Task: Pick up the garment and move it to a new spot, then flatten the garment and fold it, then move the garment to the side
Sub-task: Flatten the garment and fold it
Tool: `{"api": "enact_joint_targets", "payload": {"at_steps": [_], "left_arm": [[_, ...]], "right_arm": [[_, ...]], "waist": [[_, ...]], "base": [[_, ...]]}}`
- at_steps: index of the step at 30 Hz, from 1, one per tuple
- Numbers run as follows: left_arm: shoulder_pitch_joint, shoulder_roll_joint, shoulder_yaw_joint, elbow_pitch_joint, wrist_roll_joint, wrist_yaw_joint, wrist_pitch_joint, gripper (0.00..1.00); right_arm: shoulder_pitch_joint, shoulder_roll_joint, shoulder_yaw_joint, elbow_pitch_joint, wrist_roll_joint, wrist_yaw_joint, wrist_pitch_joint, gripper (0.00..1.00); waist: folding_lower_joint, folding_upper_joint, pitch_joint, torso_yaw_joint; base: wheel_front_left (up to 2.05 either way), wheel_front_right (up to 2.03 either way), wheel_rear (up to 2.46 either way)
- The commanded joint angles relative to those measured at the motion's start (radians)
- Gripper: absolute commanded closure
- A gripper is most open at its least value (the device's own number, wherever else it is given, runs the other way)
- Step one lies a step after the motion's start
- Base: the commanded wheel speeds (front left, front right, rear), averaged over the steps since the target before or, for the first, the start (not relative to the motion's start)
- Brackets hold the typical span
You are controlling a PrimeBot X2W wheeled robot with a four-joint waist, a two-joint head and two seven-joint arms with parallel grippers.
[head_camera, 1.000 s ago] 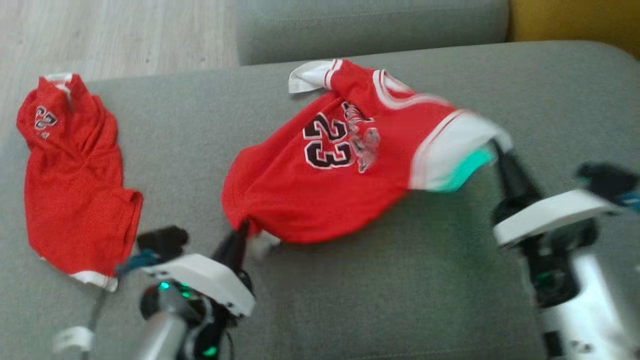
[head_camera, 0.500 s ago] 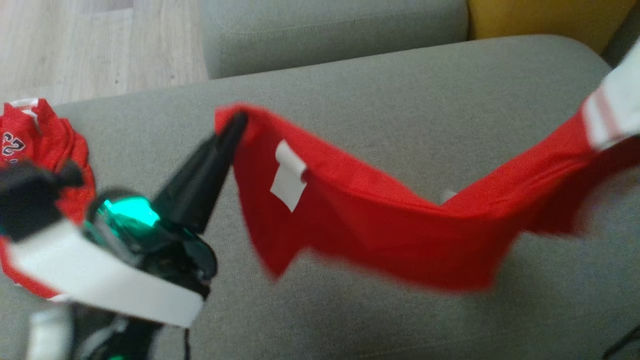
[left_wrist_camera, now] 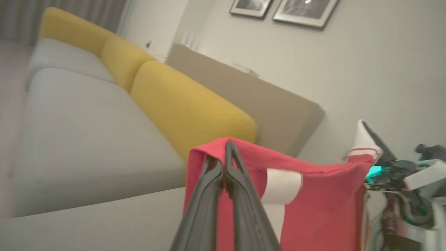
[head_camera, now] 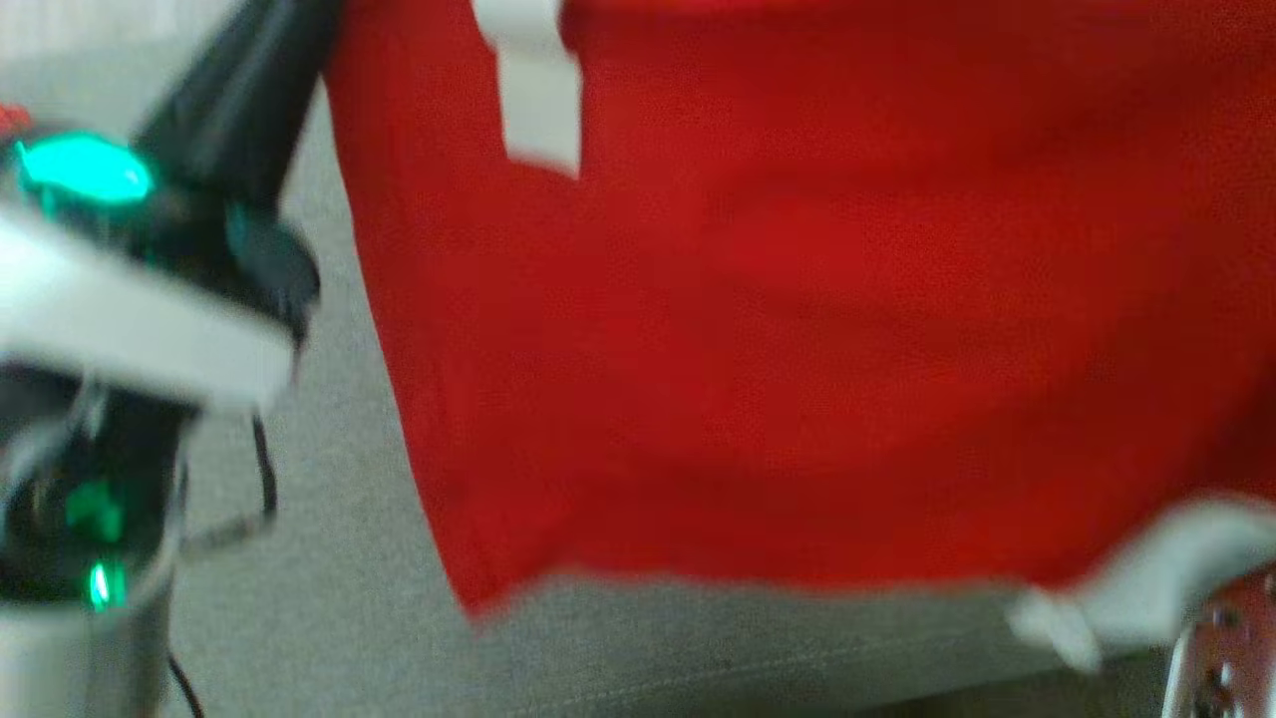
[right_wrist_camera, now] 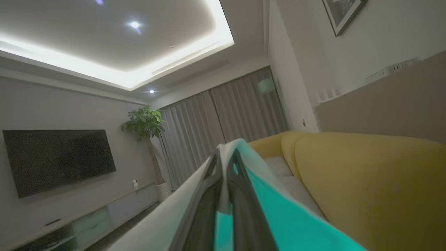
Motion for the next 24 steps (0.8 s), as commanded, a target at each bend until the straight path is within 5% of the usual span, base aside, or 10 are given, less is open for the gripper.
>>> {"api": "enact_joint_targets", "payload": {"at_steps": [1,8,13,18,24], "left_arm": [[-0.132,0.054,0.023,0.068,0.062,-0.012,0.008,1.0],[-0.565,0.028,-0.07,0.475,0.212,-0.064,-0.019,1.0],[-0.885,-0.03,-0.104,0.755,0.314,-0.11,-0.138,1.0],[-1.001,-0.052,-0.148,0.941,0.389,-0.156,-0.256,1.0],[-0.898,-0.093,-0.195,1.153,0.389,-0.222,-0.382,1.0]], "right_arm": [[-0.101,-0.001,0.054,0.057,-0.066,-0.001,-0.005,1.0],[-0.457,-0.054,0.154,0.425,-0.309,-0.001,-0.154,1.0],[-0.732,-0.059,0.171,0.61,-0.385,-0.001,-0.279,1.0],[-0.802,-0.024,0.171,0.719,-0.396,-0.001,-0.379,1.0],[-0.573,-0.028,0.255,0.779,-0.321,-0.001,-0.444,1.0]], "waist": [[0.0,0.0,0.134,0.02],[0.0,0.0,0.32,0.056],[0.0,0.0,0.427,0.068],[0.0,0.0,0.463,0.055],[0.0,0.0,0.422,0.037]], "base": [[0.0,0.0,0.0],[0.0,0.0,0.0],[0.0,0.0,0.0],[0.0,0.0,0.0],[0.0,0.0,0.0]]}}
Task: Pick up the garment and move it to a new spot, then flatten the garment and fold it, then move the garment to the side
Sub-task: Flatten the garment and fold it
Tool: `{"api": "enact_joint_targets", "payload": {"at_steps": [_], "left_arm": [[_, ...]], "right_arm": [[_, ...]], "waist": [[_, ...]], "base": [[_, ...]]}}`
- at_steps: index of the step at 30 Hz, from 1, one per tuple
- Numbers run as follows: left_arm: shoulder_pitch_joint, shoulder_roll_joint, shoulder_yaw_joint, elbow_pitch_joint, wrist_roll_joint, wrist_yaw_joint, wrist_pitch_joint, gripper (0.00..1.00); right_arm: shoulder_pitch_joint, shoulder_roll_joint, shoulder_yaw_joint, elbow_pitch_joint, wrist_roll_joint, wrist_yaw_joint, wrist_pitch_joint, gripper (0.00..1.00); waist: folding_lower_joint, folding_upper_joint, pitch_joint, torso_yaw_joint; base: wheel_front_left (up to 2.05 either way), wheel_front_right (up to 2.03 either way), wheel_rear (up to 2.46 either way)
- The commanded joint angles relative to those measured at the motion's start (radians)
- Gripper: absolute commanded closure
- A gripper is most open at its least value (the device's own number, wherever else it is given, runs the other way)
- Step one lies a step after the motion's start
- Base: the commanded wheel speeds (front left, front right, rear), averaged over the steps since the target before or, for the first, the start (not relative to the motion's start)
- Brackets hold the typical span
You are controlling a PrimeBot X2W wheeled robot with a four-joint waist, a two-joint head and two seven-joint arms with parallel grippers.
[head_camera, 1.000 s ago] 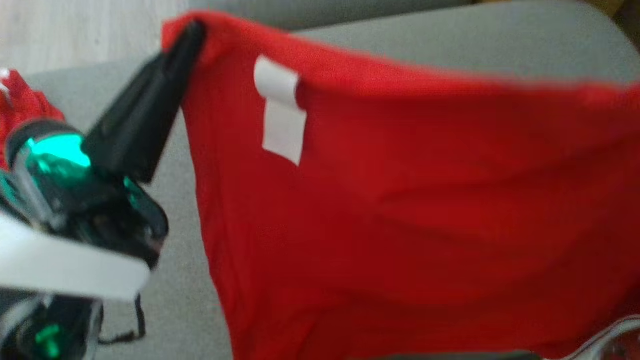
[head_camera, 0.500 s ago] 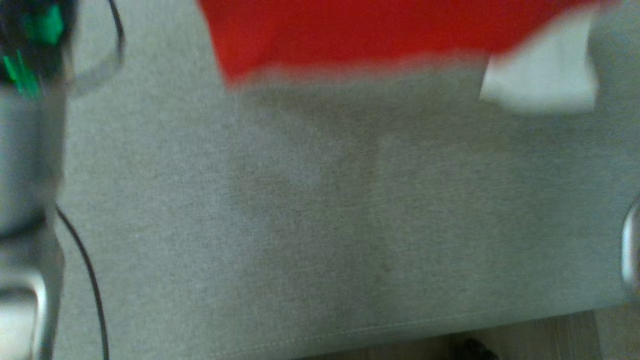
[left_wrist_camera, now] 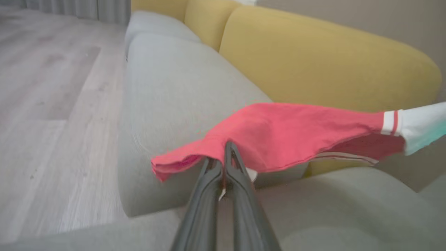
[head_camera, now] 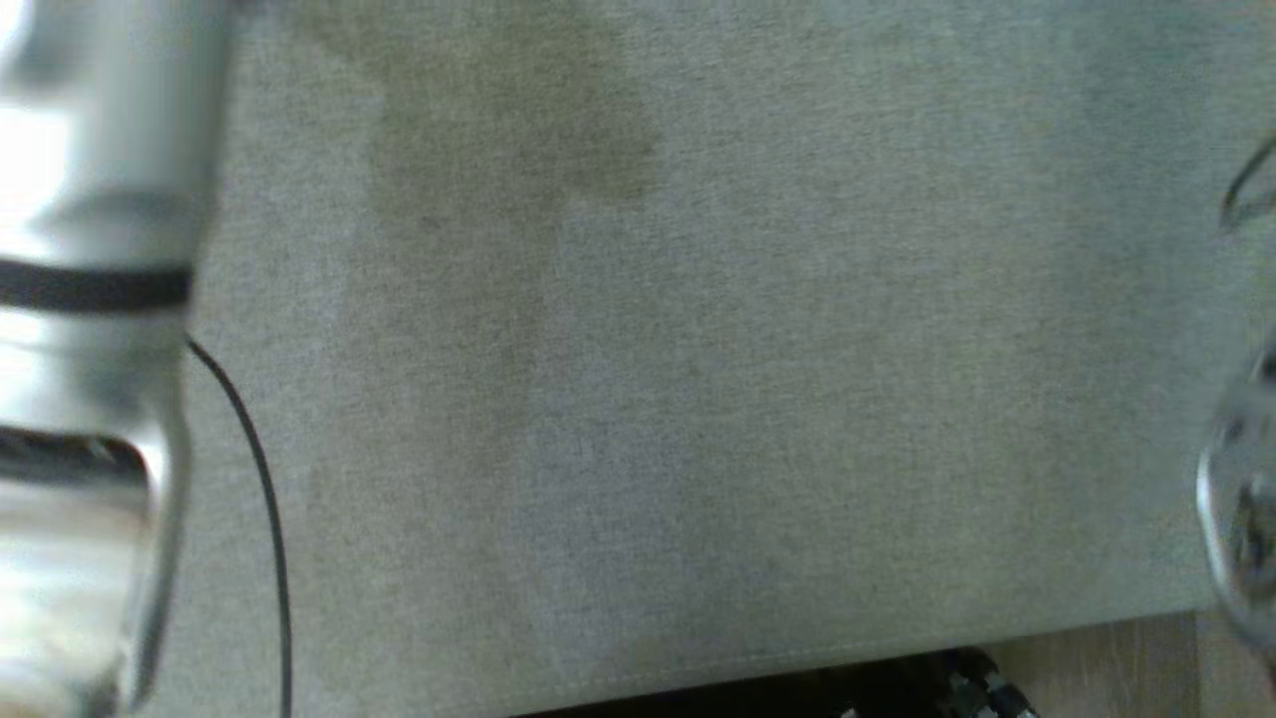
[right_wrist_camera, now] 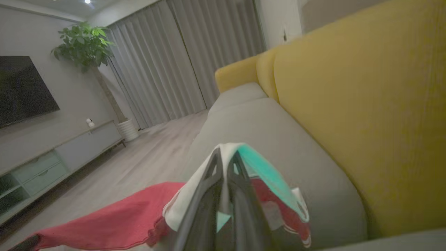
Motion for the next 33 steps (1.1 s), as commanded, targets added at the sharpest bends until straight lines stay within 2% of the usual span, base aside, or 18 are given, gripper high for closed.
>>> {"api": "enact_joint_targets", "payload": {"at_steps": [1,7,12,16,18,26,33], "left_arm": [[0.005,0.027,0.01,-0.024,-0.01,-0.011,-0.017,1.0],[0.237,0.039,-0.013,-0.018,-0.061,-0.065,-0.034,1.0],[0.469,0.08,-0.014,-0.1,-0.093,-0.052,-0.038,1.0],[0.686,0.101,-0.019,-0.234,-0.123,-0.016,-0.03,1.0],[0.832,0.124,-0.019,-0.355,-0.141,0.022,-0.013,1.0],[1.128,0.16,-0.035,-0.608,-0.178,0.116,0.036,1.0],[1.362,0.176,-0.047,-0.76,-0.212,0.185,0.043,1.0]], "right_arm": [[0.038,-0.007,0.013,-0.046,0.029,-0.001,-0.012,1.0],[0.379,-0.079,0.056,-0.121,0.154,-0.001,-0.031,1.0],[0.642,-0.109,0.08,-0.164,0.22,-0.001,-0.019,1.0],[0.836,-0.124,0.088,-0.188,0.237,-0.001,-0.014,1.0],[0.942,-0.121,0.071,-0.222,0.249,-0.001,-0.015,1.0],[1.211,-0.097,0.023,-0.363,0.22,-0.001,0.054,1.0],[1.453,-0.046,-0.014,-0.521,0.17,-0.001,0.128,1.0]], "waist": [[-0.0004,0.0001,-0.024,-0.008],[-0.0004,0.0001,-0.088,-0.01],[-0.0004,0.0001,-0.173,-0.017],[-0.0004,0.0001,-0.252,-0.015],[-0.0004,0.0001,-0.293,-0.016],[-0.0004,0.0001,-0.38,-0.009],[-0.0004,0.0001,-0.391,0.0]], "base": [[0.0,0.0,0.0],[0.0,0.0,0.0],[0.0,0.0,0.0],[0.0,0.0,0.0],[0.0,0.0,0.0],[0.0,0.0,0.0],[0.0,0.0,0.0]]}}
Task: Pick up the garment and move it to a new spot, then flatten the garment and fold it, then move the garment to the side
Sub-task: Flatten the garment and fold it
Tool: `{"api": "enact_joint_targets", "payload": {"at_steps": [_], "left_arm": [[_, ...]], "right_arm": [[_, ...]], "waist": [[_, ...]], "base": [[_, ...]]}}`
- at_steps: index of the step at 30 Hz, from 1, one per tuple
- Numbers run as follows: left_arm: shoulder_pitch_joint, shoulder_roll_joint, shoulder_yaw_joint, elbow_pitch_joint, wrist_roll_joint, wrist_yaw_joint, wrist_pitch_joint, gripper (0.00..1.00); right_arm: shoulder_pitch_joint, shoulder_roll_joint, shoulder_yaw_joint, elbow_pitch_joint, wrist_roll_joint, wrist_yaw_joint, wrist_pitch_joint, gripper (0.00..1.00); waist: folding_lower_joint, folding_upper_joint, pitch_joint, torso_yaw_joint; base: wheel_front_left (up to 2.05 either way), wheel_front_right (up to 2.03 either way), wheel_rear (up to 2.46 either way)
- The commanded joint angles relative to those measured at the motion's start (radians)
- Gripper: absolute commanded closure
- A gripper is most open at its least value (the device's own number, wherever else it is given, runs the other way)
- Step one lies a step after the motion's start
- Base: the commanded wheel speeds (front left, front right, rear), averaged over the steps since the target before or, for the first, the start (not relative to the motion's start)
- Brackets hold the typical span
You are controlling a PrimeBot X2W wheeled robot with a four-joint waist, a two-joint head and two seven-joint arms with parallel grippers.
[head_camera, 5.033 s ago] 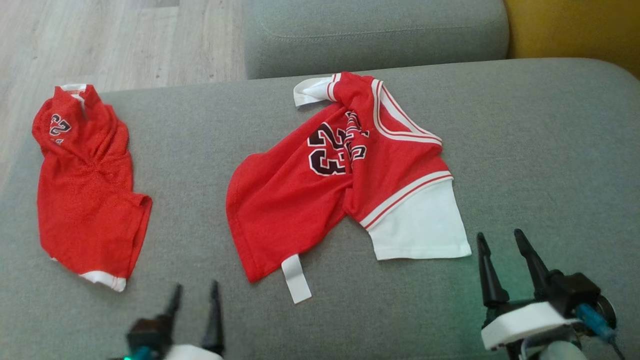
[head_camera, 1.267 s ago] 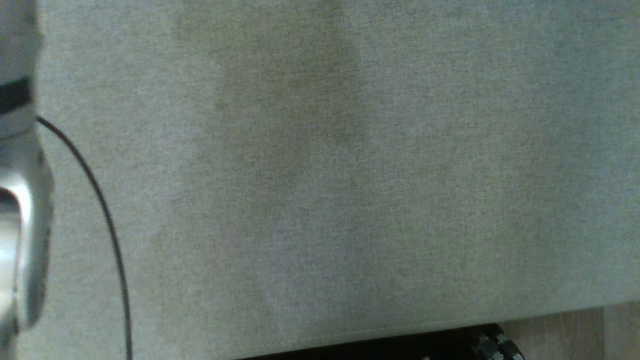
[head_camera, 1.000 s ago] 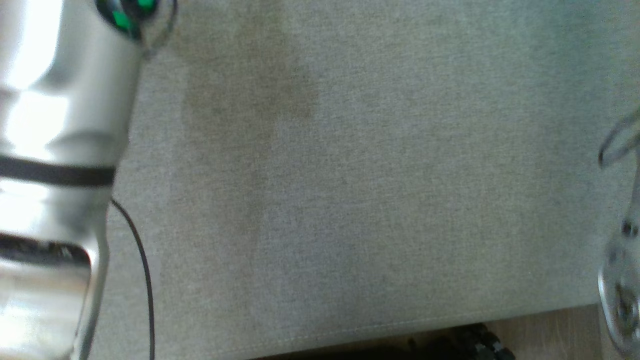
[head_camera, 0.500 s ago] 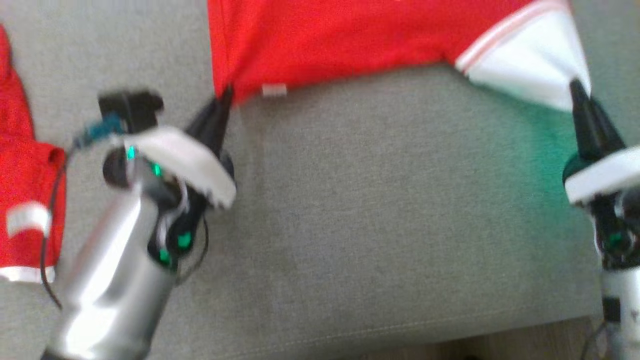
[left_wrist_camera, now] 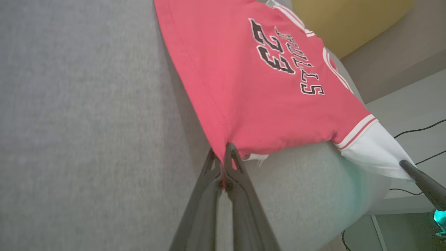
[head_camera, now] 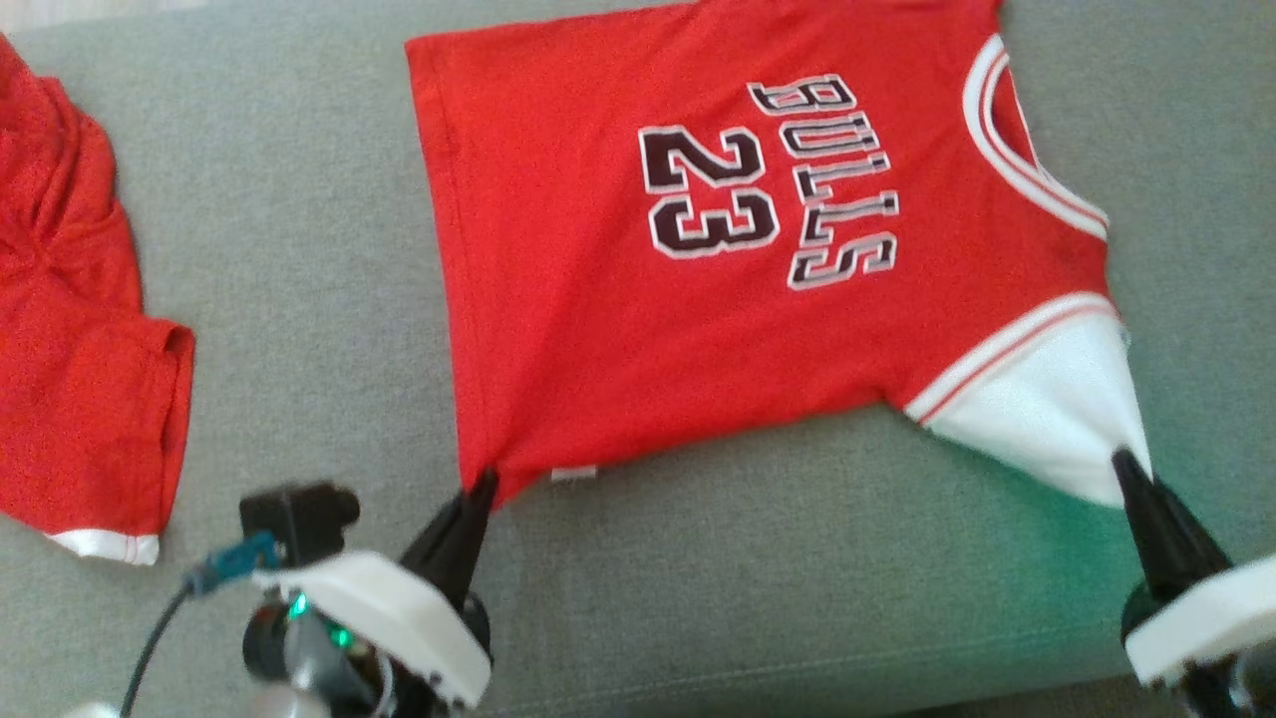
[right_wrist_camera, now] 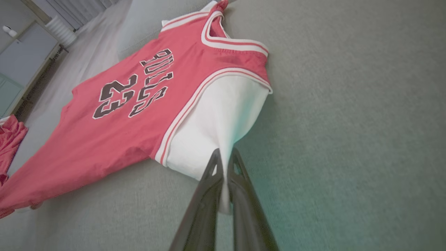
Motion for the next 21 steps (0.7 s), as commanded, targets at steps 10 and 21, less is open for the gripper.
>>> {"api": "enact_joint_targets", "payload": {"at_steps": [10,21], "left_arm": [[0.016,0.053,0.042,-0.135,-0.003,0.051,0.035,1.0],[-0.192,0.023,0.097,-0.122,-0.138,0.094,0.231,1.0]], "right_arm": [[-0.007,0.005,-0.026,-0.104,-0.06,-0.001,0.039,1.0],[-0.26,-0.103,-0.007,-0.026,-0.068,-0.001,0.117,1.0]], "waist": [[0.0002,-0.0001,0.03,0.004],[0.0002,-0.0001,0.079,0.024]], "base": [[0.0,0.0,0.0],[0.0,0.0,0.0]]}}
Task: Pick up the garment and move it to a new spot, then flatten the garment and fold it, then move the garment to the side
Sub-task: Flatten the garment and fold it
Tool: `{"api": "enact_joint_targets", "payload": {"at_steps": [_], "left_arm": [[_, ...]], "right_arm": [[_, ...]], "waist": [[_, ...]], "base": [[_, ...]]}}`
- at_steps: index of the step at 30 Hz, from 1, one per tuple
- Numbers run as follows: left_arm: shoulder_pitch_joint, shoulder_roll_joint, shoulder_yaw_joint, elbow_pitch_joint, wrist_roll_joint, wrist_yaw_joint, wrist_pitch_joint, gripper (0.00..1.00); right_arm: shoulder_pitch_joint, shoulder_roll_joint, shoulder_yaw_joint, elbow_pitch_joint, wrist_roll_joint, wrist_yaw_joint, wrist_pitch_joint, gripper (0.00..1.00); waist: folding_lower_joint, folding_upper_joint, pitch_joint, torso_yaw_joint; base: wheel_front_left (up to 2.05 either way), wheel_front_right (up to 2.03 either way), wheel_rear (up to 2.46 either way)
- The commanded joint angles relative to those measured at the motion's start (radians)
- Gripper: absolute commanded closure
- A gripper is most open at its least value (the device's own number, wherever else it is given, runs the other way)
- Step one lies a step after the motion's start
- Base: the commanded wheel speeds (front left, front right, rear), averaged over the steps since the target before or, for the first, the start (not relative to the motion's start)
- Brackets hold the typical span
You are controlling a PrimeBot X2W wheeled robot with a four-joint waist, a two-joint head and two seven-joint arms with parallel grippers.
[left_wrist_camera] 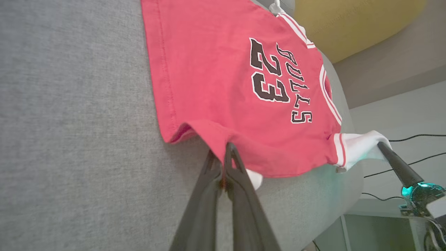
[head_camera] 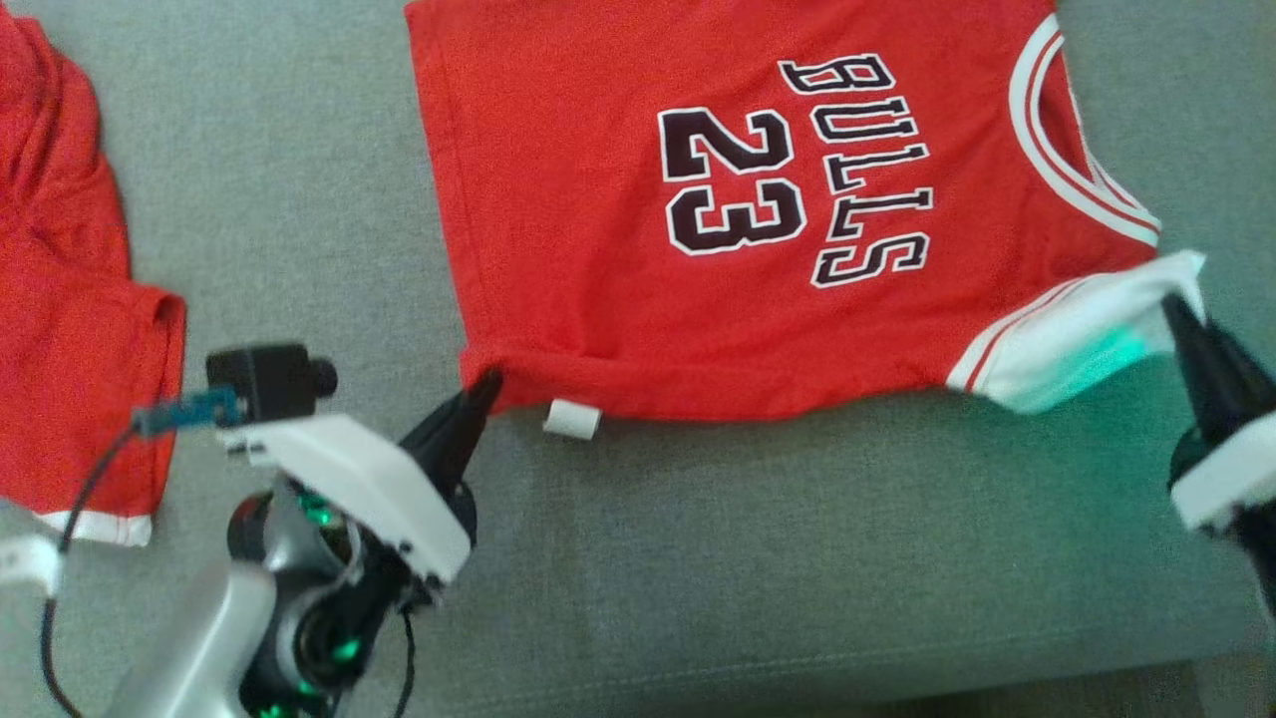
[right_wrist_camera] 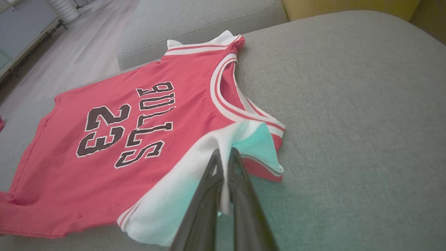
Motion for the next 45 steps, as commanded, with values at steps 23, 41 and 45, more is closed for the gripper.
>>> {"api": "enact_joint_targets", "payload": {"at_steps": [23,41,45], "left_arm": [[-0.46,0.016,0.006,0.233,0.004,0.077,0.274,1.0],[-0.245,0.07,0.073,0.122,-0.006,0.058,0.146,0.0],[-0.223,0.068,0.065,0.111,-0.007,0.057,0.143,0.0]], "right_arm": [[-0.495,-0.169,0.162,0.242,-0.026,-0.001,0.092,1.0],[-0.3,-0.235,0.154,0.223,-0.038,-0.001,0.04,0.0],[-0.278,-0.247,0.122,0.247,-0.053,-0.001,0.051,0.0]], "waist": [[0.0001,-0.0001,0.122,0.038],[0.0001,-0.0001,0.087,0.01],[0.0001,-0.0001,0.108,0.018]], "base": [[0.0,0.0,0.0],[0.0,0.0,0.0],[0.0,0.0,0.0]]}}
